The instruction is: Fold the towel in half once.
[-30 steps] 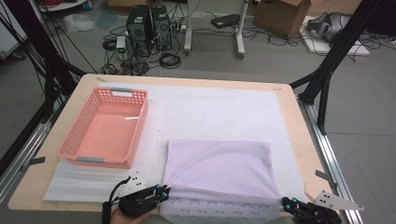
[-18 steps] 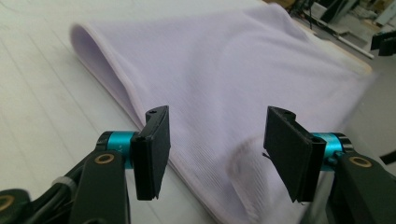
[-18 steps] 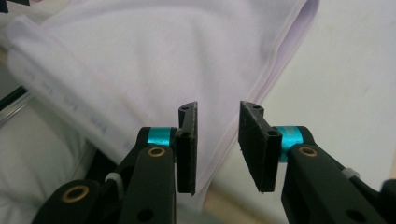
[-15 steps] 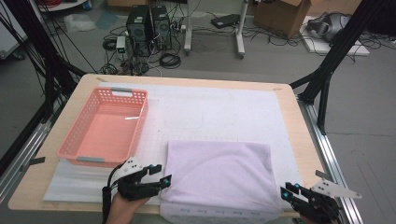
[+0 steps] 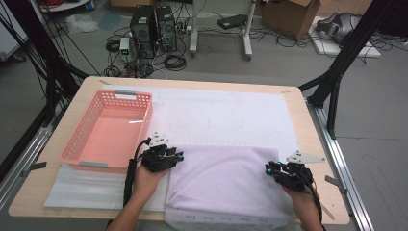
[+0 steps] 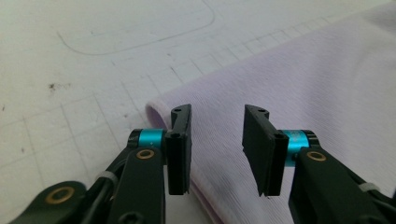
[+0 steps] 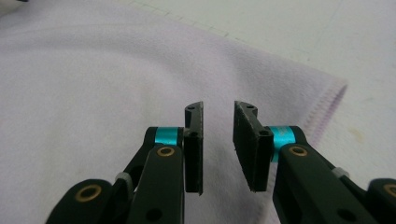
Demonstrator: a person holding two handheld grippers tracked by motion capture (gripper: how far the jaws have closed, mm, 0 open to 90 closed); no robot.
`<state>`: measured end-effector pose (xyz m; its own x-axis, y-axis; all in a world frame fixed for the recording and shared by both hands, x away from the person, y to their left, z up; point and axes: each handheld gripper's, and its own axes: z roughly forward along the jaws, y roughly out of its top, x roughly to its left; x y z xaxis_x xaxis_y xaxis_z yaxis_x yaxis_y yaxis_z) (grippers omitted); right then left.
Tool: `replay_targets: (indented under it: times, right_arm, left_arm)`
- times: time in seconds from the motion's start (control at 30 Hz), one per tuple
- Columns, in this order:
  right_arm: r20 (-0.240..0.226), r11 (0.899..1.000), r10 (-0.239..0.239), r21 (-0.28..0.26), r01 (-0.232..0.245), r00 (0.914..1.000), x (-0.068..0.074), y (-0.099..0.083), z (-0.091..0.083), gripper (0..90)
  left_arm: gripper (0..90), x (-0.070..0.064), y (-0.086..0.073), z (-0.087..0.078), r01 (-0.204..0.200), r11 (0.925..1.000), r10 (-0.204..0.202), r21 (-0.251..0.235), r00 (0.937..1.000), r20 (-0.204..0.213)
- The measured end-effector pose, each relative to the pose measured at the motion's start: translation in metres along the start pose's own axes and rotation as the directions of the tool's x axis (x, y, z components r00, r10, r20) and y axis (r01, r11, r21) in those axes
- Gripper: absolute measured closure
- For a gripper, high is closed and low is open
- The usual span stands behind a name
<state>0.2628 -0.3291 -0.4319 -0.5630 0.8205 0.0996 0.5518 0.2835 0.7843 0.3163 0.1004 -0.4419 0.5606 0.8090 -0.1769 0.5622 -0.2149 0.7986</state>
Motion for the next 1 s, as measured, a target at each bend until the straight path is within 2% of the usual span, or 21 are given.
replay_targets:
  times: [0.07,0.1,0.13,0.2,0.27,0.3,0.33,0.37,0.4,0.43,0.5,0.6,0.63,0.7,0.77,0.83,0.87,0.9,0.93,1.0]
  right_arm:
    - [0.000,1.000,-0.003,0.004,0.003,1.0000,0.000,0.001,0.003,72.8]
    - [-0.002,1.000,0.000,0.007,0.000,1.0000,-0.001,0.001,0.004,72.8]
    - [-0.003,1.000,0.002,0.009,-0.002,1.0000,-0.002,0.002,0.006,72.8]
    - [0.005,1.000,0.004,0.014,-0.004,1.0000,-0.004,0.002,0.008,72.8]
    - [0.025,1.000,0.009,0.019,-0.010,0.9997,-0.008,0.003,0.011,72.4]
    - [0.045,1.000,0.011,0.021,-0.012,0.9989,-0.011,0.004,0.012,71.9]
    - [0.064,1.000,0.019,0.022,-0.020,0.9978,-0.014,0.004,0.013,69.6]
    - [0.089,0.999,0.030,0.023,-0.032,0.9956,-0.017,0.005,0.014,66.0]
    - [0.116,0.999,0.043,0.019,-0.045,0.9924,-0.021,0.005,0.015,60.8]
    - [0.130,0.998,0.061,0.017,-0.064,0.9896,-0.024,0.006,0.016,57.6]
    - [0.145,0.997,0.069,0.025,-0.073,0.9870,-0.029,0.006,0.020,51.8]
    - [0.153,0.993,0.084,0.064,-0.094,0.9846,-0.036,0.006,0.026,48.5]
    - [0.151,0.993,0.089,0.058,-0.099,0.9845,-0.037,0.007,0.027,48.8]
    - [0.157,0.993,0.083,0.067,-0.094,0.9841,-0.037,0.007,0.027,50.0]
    - [0.153,0.994,0.080,0.067,-0.091,0.9850,-0.036,0.007,0.027,55.5]
    - [0.133,0.992,0.094,0.068,-0.103,0.9867,-0.037,0.007,0.026,68.8]
    - [0.108,0.991,0.109,0.067,-0.116,0.9882,-0.037,0.007,0.026,74.0]
    - [0.089,0.990,0.119,0.068,-0.126,0.9888,-0.037,0.007,0.026,80.5]
    - [0.087,0.989,0.120,0.073,-0.127,0.9890,-0.035,0.007,0.026,82.4]
    - [0.091,0.991,0.101,0.076,-0.108,0.9907,-0.033,0.008,0.026,83.9]
  left_arm:
    - [65.3,0.003,-0.002,0.008,-0.005,0.9998,0.006,0.020,0.9992,-0.040]
    - [69.0,0.004,-0.002,0.009,-0.019,0.9998,0.019,0.003,0.9983,-0.055]
    - [72.0,0.004,-0.002,0.010,-0.039,0.9992,0.039,-0.002,0.9964,-0.076]
    - [76.3,0.004,-0.001,0.012,-0.051,0.9987,0.050,-0.007,0.9905,-0.128]
    - [75.7,0.007,0.000,0.015,-0.013,0.9999,0.011,-0.008,0.9807,-0.195]
    - [68.3,0.011,0.000,0.014,0.028,0.9996,-0.029,-0.008,0.9797,-0.198]
    - [66.3,0.014,0.000,0.013,0.057,0.9982,-0.060,-0.017,0.9811,-0.184]
    - [65.9,0.015,0.000,0.012,0.064,0.9977,-0.067,-0.021,0.9826,-0.173]
    - [64.2,0.015,0.000,0.012,0.057,0.9982,-0.060,-0.020,0.9861,-0.155]
    - [59.9,0.014,0.000,0.012,0.049,0.9987,-0.051,-0.016,0.9892,-0.138]
    - [50.3,0.014,-0.001,0.012,0.056,0.9984,-0.056,-0.006,0.9941,-0.093]
    - [44.6,0.013,-0.001,0.013,0.038,0.9993,-0.038,-0.002,0.9973,-0.063]
    - [43.8,0.012,-0.001,0.013,0.021,0.9998,-0.021,0.002,0.9987,-0.045]
    - [47.5,0.007,-0.002,0.013,-0.031,0.9994,0.031,0.016,0.9991,-0.028]
    - [53.2,0.001,-0.002,0.014,-0.073,0.9970,0.074,0.026,0.9961,-0.048]
    - [62.1,0.002,-0.002,0.014,-0.053,0.9983,0.054,0.024,0.9971,-0.054]
    - [65.3,0.002,-0.003,0.013,-0.038,0.9991,0.039,0.021,0.9976,-0.057]
    - [73.1,0.004,-0.003,0.013,-0.024,0.9995,0.024,0.021,0.9992,-0.033]
    - [82.8,0.003,-0.003,0.014,-0.011,0.9996,0.012,0.024,0.9998,-0.015]
    - [84.6,-0.001,-0.004,0.013,-0.027,0.9994,0.028,0.019,0.9989,-0.037]
